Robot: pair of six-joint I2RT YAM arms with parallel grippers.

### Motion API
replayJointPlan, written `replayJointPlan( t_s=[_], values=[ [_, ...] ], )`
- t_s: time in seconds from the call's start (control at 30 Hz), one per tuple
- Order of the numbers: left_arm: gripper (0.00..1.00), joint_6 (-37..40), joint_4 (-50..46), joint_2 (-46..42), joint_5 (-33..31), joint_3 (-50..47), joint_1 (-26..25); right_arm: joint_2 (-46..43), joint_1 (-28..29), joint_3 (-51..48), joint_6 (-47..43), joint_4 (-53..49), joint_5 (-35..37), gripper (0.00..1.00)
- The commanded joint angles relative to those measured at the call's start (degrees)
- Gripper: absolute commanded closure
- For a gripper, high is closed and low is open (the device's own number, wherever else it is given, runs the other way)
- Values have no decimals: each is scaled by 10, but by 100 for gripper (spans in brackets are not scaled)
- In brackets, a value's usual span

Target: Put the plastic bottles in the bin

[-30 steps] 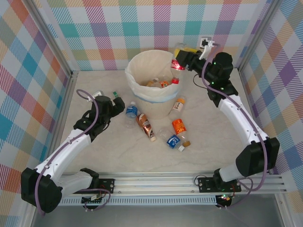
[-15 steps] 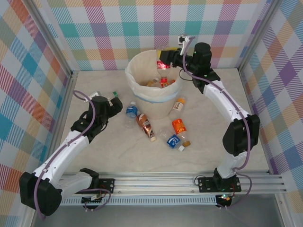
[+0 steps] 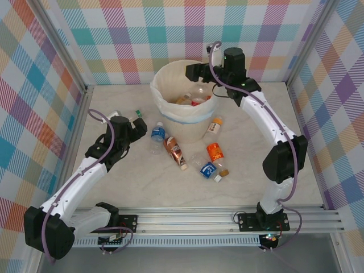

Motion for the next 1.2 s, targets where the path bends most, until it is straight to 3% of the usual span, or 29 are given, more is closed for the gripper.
replayJointPlan(
  t_s=[0.0, 0.6, 0.8, 1.17],
  values=[
    [0, 4, -18, 7, 5, 12, 17, -55, 4, -21, -20, -17, 16, 11],
    [0, 61, -4, 118, 50, 86, 95, -307, 4, -296, -47, 19, 87, 3],
    [0, 144, -17, 185, 33, 155, 142, -368, 4, -361, -55, 13, 131, 1],
    [0, 244, -18, 295, 68, 262, 216, -426, 4, -418, -70, 2, 175, 0]
  ],
)
